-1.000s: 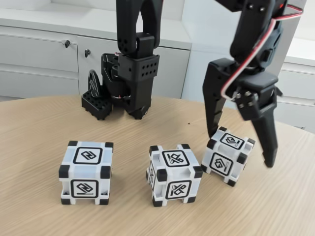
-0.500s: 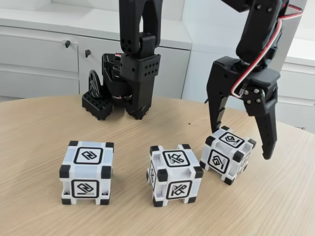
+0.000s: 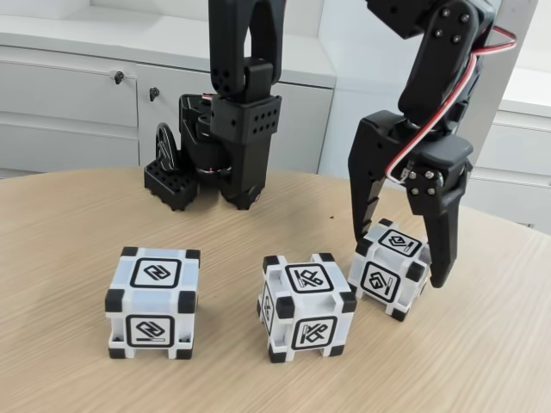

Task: Stack cubes from left to right.

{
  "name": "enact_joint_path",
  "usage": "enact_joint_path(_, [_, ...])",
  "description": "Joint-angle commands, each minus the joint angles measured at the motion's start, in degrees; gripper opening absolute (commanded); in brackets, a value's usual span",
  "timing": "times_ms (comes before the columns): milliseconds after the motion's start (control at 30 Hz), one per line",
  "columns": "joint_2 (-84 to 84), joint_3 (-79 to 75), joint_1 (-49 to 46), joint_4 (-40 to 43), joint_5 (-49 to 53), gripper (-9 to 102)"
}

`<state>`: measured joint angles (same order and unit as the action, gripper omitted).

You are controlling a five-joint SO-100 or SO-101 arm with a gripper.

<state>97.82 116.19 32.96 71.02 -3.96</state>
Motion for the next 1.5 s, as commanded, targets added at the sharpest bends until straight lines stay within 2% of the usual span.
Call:
enact_joint_path(0, [0.2,0.1,-0.3,-0.3,-0.6,22])
enact_joint_path(233, [0.2,0.1,-0.3,-0.3,-2.1,11])
enact_joint_path(333, [0.3,0.1,-0.3,-0.3,-3.3,0])
enact_joint_path(667, [3.3,-0.6,-0.3,-0.3,-1.7,0])
enact_joint_path(1067, [28.2,-0.7,-0.8,0.7,3.2,0])
enact_joint_path(1200, [33.8,-0.6,-6.3,0.7,3.6,0])
enact_joint_path(1467, [36.8,-0.2,-25.3,0.8,6.0,0])
